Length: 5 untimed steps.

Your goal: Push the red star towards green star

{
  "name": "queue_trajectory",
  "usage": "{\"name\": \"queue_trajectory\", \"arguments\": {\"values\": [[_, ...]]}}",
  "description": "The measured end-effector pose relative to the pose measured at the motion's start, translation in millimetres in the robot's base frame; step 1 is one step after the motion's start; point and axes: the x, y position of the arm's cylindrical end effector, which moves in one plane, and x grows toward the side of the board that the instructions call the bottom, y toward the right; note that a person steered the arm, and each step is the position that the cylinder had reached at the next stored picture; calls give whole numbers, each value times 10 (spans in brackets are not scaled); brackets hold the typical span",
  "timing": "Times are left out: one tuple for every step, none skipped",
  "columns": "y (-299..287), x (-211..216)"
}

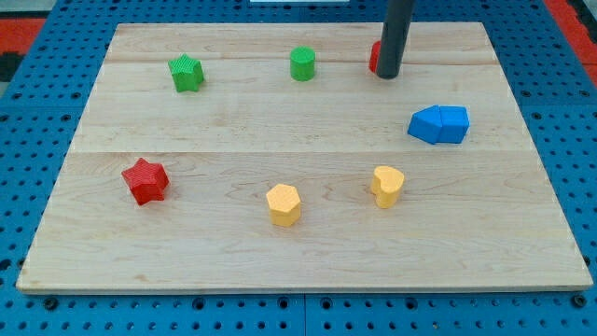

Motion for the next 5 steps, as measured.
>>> {"name": "queue_trajectory", "arguments": {"values": [[-234, -1], [-148, -222], [-19, -330], [-714, 119], [-1240, 868]]}}
